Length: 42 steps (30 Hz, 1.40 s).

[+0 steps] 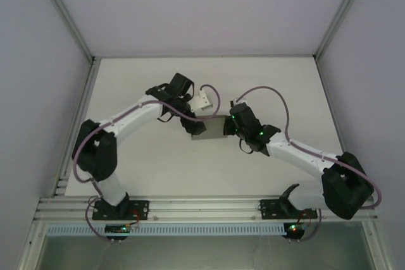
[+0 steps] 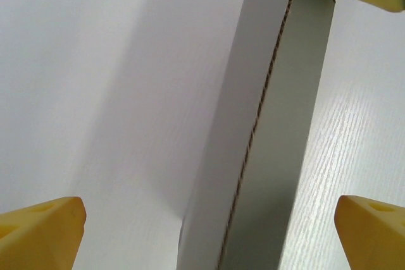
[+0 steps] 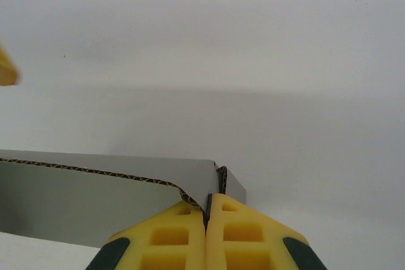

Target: Assemble paper box

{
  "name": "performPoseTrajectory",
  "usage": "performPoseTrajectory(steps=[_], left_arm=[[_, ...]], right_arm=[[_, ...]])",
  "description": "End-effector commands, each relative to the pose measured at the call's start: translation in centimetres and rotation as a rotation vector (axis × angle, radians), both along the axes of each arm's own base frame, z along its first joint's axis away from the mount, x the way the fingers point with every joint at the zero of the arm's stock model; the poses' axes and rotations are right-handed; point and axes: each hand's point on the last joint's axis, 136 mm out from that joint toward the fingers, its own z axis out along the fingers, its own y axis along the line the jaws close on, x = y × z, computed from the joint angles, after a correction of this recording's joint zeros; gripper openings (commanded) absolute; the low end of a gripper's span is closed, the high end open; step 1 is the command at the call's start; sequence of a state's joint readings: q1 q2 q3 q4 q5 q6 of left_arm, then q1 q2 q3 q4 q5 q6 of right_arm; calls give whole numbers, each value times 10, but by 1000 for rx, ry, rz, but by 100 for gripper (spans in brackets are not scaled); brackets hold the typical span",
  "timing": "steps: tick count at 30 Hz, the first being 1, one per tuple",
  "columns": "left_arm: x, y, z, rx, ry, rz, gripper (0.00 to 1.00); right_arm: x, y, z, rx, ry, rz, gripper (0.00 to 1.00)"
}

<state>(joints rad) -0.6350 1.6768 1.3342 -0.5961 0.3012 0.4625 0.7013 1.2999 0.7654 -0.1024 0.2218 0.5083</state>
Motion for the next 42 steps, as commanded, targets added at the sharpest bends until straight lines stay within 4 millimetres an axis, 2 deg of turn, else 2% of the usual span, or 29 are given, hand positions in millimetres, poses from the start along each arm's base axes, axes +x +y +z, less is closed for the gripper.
performPoseTrajectory(steps=[1,2,4,6,7,11,16,20,24,27,32,36,42], left_arm=[[3,17,19,-50,-42,184,100],[-2,22,18,-57,-34,210,100],[-8,29,18,-69,-27,248,89],[-5,33,20,-74,-35,298,70],[-1,35,21,-73,-37,324,64],[8,35,21,-66,-23,346,49],[8,30,10,-31,12,297,34],[12,30,10,-36,14,317,10],[11,28,11,-53,32,335,8],[13,29,9,-69,49,386,0],[1,13,10,-153,248,507,0],[-3,14,-4,-160,347,653,0],[-14,25,-28,-73,387,727,0]], right_arm=[[-41,-27,-65,-162,249,-17,0],[-41,-25,-66,-158,256,-10,0],[-41,-24,-66,-168,265,-8,0],[-41,-23,-66,-175,273,3,0],[-41,-22,-66,-176,276,6,0],[-42,-17,-66,-167,286,25,0],[-47,-13,-68,-145,314,46,0],[-46,-12,-70,-142,321,48,0],[-45,-11,-71,-149,325,46,0],[-46,-10,-71,-147,328,49,0],[-44,-12,-69,-156,319,34,0],[-41,-14,-70,-156,312,9,0],[-44,-17,-74,-156,315,-12,0]])
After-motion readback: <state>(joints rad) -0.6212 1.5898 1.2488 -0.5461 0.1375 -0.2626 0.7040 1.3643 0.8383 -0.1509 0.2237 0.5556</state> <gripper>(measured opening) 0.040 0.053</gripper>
